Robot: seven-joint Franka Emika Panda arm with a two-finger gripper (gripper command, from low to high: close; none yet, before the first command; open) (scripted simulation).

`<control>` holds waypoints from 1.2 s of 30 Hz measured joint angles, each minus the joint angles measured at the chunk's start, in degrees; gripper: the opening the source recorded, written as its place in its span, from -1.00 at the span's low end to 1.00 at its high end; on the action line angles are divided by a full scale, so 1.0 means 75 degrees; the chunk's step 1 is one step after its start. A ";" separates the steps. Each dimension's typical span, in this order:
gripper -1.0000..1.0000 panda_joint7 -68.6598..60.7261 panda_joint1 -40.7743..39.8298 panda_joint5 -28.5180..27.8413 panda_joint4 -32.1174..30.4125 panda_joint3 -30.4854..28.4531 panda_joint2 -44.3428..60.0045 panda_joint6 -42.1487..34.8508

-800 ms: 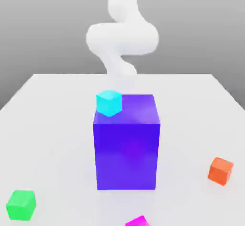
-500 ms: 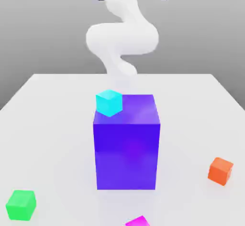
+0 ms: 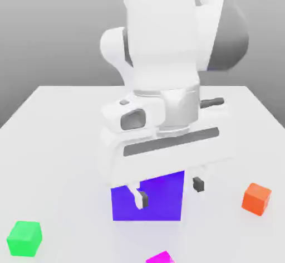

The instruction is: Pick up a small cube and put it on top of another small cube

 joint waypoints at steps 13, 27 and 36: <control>-1.00 -0.0434 -0.0049 -0.0243 0.0258 0.0124 0.2666 0.1383; -1.00 -0.0187 -0.1015 -0.0082 -0.0258 -0.1039 0.0996 0.0162; 1.00 -0.0524 -0.2481 0.0924 -0.0297 -0.1681 0.1562 0.0640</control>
